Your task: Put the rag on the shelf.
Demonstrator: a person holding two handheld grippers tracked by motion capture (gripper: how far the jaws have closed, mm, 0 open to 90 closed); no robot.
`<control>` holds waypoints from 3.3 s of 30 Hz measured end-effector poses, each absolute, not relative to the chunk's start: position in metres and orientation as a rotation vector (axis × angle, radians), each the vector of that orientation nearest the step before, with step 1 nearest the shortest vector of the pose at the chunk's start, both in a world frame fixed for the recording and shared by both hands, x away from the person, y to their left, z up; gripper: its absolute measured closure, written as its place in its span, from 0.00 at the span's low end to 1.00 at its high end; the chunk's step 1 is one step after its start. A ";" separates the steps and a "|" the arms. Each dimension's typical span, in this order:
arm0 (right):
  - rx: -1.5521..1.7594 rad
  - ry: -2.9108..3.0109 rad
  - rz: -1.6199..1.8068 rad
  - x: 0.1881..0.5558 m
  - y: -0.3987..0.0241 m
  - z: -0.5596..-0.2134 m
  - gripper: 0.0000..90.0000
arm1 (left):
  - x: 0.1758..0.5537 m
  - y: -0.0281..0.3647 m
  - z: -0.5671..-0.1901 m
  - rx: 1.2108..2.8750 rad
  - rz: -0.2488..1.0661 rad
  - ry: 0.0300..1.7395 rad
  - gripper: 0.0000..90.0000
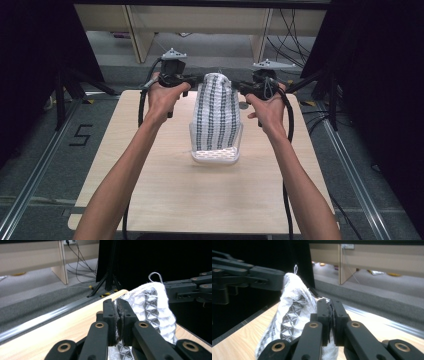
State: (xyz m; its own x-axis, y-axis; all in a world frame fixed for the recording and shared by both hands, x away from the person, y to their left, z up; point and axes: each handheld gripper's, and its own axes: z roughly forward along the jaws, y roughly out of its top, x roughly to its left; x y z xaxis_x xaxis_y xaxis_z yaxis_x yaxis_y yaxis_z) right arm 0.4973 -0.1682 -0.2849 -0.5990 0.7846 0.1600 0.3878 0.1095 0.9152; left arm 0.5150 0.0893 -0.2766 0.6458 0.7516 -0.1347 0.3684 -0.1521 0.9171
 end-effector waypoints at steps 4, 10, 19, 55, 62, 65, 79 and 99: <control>1.178 2.029 1.478 0.506 -0.172 -0.295 0.96 | 0.523 0.090 -0.286 1.754 0.403 0.936 0.94; 1.224 2.038 1.461 0.513 -0.170 -0.304 0.96 | 0.532 0.087 -0.300 1.749 0.373 0.964 0.94; 1.279 2.042 1.412 0.525 -0.167 -0.316 0.95 | 0.544 0.086 -0.318 1.729 0.328 1.014 0.93; 1.229 2.100 1.338 0.514 -0.172 -0.317 0.70 | 0.519 0.115 -0.321 1.823 0.288 0.972 0.54; 1.223 2.124 1.338 0.509 -0.175 -0.323 0.64 | 0.511 0.118 -0.317 1.840 0.292 0.956 0.49; 1.235 2.132 1.340 0.506 -0.176 -0.322 0.56 | 0.507 0.118 -0.316 1.845 0.295 0.949 0.46; 1.201 2.150 1.375 0.489 -0.181 -0.317 0.47 | 0.492 0.126 -0.317 1.871 0.282 0.934 0.38; 1.183 2.157 1.390 0.475 -0.186 -0.314 0.42 | 0.469 0.131 -0.320 1.879 0.300 0.899 0.32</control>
